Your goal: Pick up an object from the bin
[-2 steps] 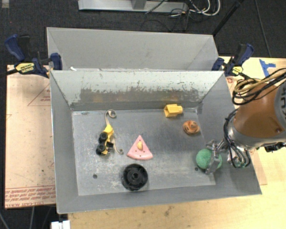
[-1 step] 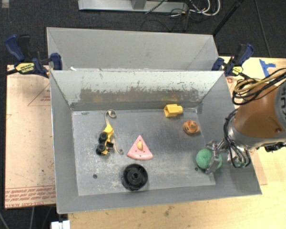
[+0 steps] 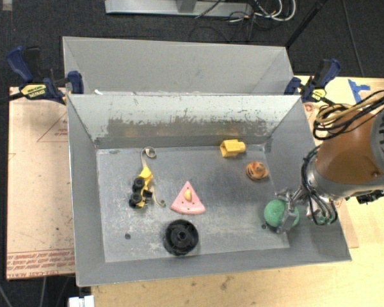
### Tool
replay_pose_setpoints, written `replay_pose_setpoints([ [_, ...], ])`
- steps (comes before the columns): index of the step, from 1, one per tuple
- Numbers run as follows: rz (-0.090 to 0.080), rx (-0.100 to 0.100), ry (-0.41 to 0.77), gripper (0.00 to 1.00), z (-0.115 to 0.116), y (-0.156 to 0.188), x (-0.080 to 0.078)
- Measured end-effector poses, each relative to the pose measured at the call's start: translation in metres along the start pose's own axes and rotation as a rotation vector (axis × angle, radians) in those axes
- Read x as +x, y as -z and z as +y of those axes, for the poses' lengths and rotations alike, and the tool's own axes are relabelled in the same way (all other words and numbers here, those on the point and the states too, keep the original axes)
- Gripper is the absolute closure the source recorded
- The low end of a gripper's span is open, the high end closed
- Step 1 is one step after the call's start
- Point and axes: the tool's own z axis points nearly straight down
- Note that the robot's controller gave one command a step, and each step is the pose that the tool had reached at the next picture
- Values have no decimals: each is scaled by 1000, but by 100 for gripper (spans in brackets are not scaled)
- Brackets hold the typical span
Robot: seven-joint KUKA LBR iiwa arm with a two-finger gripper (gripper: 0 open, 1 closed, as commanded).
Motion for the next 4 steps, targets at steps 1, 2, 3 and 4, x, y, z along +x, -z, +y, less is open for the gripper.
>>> replay_pose_setpoints([
  [1, 3, -1, 0, 100, 0, 23, 1],
  [2, -10, 0, 1, 100, 0, 39, -2],
  [3, -13, 1, 1, 100, 0, 43, -2],
  [4, -9, 0, 1, 100, 0, 45, -2],
])
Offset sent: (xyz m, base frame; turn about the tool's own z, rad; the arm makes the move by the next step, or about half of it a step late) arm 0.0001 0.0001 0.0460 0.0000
